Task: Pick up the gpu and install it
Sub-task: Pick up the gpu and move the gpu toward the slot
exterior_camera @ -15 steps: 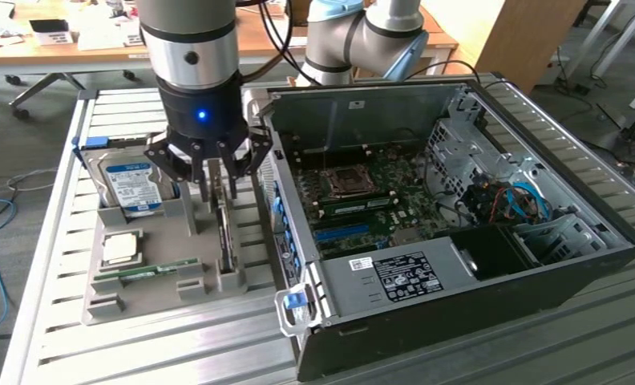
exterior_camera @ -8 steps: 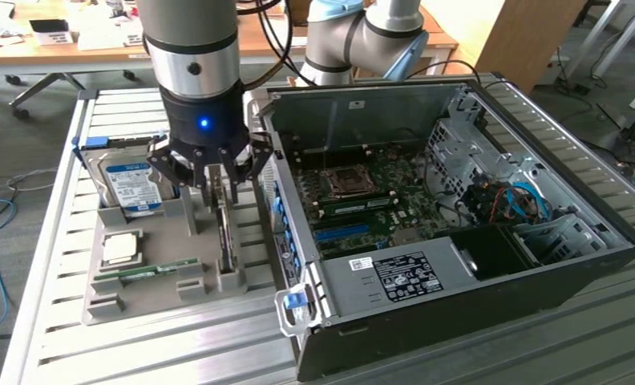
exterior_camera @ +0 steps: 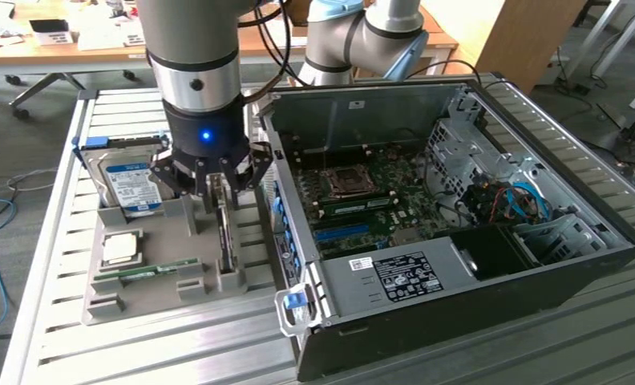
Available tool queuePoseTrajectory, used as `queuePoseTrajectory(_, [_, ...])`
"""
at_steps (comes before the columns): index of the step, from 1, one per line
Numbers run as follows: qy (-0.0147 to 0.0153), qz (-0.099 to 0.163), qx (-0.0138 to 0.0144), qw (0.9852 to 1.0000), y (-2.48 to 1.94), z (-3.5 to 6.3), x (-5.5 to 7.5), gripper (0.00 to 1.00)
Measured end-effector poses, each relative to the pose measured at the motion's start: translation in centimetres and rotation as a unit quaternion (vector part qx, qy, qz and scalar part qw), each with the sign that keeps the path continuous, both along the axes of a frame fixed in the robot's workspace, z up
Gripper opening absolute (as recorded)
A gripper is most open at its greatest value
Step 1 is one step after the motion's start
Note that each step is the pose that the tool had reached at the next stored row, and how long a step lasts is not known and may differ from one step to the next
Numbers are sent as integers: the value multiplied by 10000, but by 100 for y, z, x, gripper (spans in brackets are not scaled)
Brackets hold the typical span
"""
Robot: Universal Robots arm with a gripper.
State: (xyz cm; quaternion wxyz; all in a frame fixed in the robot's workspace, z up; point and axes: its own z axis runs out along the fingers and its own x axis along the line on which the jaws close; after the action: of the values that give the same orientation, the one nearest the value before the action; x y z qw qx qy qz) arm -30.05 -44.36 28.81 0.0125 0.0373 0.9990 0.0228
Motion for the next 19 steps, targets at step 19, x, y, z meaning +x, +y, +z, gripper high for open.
queuePoseTrajectory(19, [0, -1, 0, 10000, 0, -196, 1, 42])
